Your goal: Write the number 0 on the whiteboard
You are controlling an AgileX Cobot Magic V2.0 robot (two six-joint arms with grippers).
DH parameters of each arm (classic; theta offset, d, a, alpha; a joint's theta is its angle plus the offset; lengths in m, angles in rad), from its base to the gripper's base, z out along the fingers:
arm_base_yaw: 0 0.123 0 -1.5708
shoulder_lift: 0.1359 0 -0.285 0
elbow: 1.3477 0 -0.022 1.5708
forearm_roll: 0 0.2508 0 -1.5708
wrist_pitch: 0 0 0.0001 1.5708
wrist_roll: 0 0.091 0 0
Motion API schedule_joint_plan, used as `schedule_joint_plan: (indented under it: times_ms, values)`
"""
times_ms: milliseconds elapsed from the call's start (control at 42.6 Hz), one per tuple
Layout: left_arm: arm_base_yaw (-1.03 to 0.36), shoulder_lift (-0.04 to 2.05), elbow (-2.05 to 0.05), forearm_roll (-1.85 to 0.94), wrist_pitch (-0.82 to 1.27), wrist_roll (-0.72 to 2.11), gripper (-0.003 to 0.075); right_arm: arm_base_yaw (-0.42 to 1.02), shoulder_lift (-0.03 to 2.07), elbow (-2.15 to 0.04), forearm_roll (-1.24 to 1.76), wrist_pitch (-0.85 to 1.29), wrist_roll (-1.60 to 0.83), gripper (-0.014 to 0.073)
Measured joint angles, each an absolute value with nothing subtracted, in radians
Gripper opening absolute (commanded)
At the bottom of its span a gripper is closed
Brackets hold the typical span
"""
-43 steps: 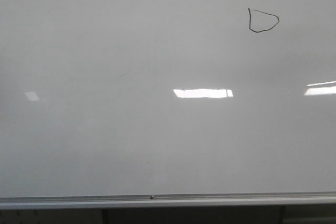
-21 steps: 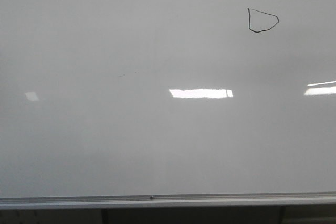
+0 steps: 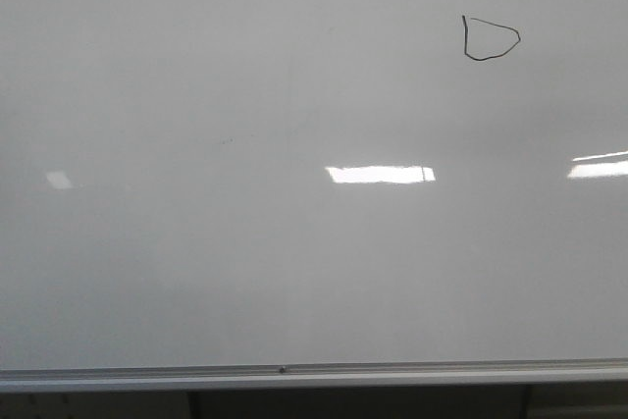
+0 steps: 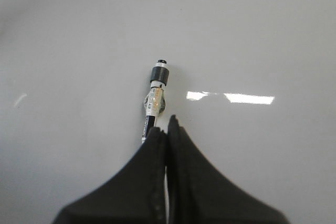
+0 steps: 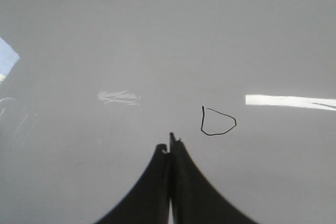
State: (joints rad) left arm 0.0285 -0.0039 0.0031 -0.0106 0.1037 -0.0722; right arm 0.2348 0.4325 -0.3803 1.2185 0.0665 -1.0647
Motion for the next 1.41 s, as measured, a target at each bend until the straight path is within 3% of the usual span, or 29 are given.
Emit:
schedule_joint_plan:
  times_ms: [1079, 1407]
  values:
    - [0.028, -0.004, 0.003, -0.011, 0.107, -0.074, -0.0020, 0.235, 0.433, -0.380, 1.217, 0.058, -1.065, -0.0069]
    - [0.028, -0.004, 0.003, -0.011, 0.107, -0.074, -0.0020, 0.235, 0.433, -0.332, 0.910, 0.067, -0.835, -0.0069]
